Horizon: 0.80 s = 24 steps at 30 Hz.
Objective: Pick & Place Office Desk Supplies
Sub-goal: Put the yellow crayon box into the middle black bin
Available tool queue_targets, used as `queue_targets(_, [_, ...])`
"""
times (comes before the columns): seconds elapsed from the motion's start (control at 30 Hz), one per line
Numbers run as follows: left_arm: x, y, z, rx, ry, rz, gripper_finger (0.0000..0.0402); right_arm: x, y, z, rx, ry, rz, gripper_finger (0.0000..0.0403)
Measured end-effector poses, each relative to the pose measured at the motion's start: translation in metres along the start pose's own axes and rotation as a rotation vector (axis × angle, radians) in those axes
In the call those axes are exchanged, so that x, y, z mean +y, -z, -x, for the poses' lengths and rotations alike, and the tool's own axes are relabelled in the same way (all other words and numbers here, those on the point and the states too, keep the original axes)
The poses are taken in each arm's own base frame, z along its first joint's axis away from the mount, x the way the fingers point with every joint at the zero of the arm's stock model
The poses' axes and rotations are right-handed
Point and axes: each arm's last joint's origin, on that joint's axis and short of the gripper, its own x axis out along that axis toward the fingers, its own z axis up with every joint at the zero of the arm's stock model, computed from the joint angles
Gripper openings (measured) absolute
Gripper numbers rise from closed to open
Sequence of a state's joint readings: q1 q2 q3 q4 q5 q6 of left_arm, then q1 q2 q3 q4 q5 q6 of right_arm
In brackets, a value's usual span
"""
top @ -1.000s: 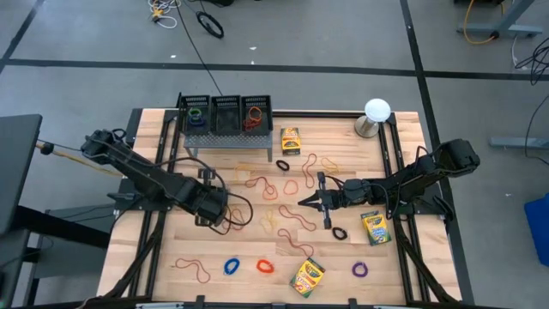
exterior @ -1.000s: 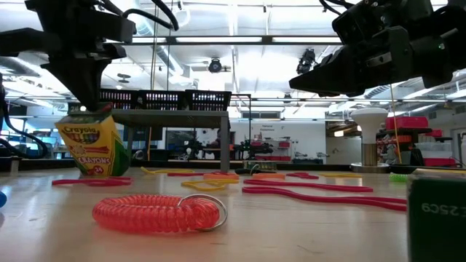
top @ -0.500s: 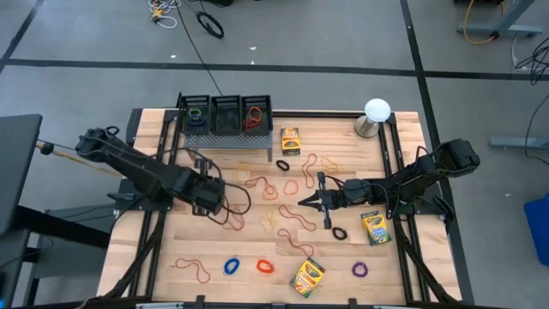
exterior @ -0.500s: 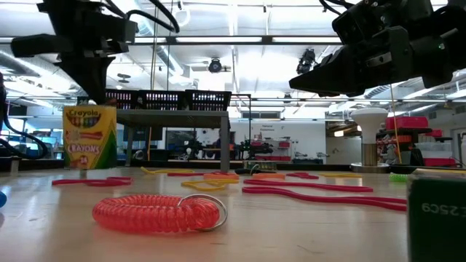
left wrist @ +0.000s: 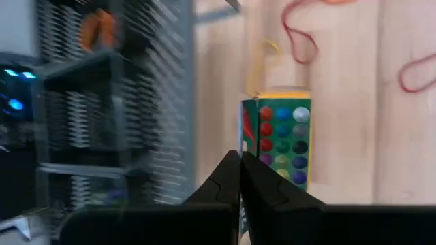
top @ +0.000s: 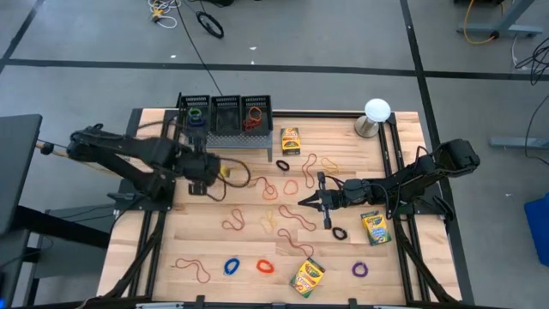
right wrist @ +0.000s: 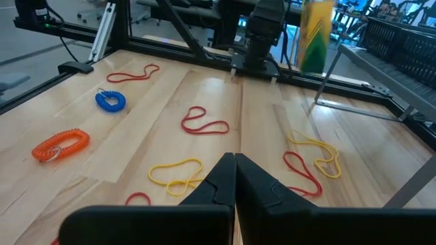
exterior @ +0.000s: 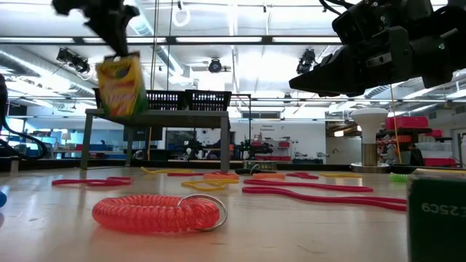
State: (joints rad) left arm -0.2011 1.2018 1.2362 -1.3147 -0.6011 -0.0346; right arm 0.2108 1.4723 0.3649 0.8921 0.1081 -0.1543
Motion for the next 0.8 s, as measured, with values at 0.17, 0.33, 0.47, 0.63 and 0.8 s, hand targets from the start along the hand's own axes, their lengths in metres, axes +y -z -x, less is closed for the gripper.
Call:
queue_targets(0.17, [0.035, -0.009, 0.019, -0.053, -0.048, 0.004, 0.0005, 0.000, 0.000, 0.000, 0.000, 0.000, -0.008, 0.0005])
queue_targets(0.33, [0.071, -0.010, 0.032, -0.067, -0.108, -0.015, 0.0005, 0.000, 0.000, 0.000, -0.001, 0.000, -0.012, 0.0005])
queue_targets(0.47, [0.102, -0.011, 0.038, -0.063, -0.184, 0.004, 0.0005, 0.000, 0.000, 0.000, -0.003, 0.001, -0.011, 0.0005])
queue_targets(0.63, [0.135, -0.017, 0.036, -0.074, -0.252, -0.004, 0.0005, 0.000, -0.001, 0.000, -0.009, 0.001, -0.012, 0.0005])
queue_targets(0.8, [0.164, -0.021, 0.016, -0.036, -0.267, -0.014, 0.0005, 0.000, -0.001, 0.000, -0.009, 0.002, -0.012, 0.0005])
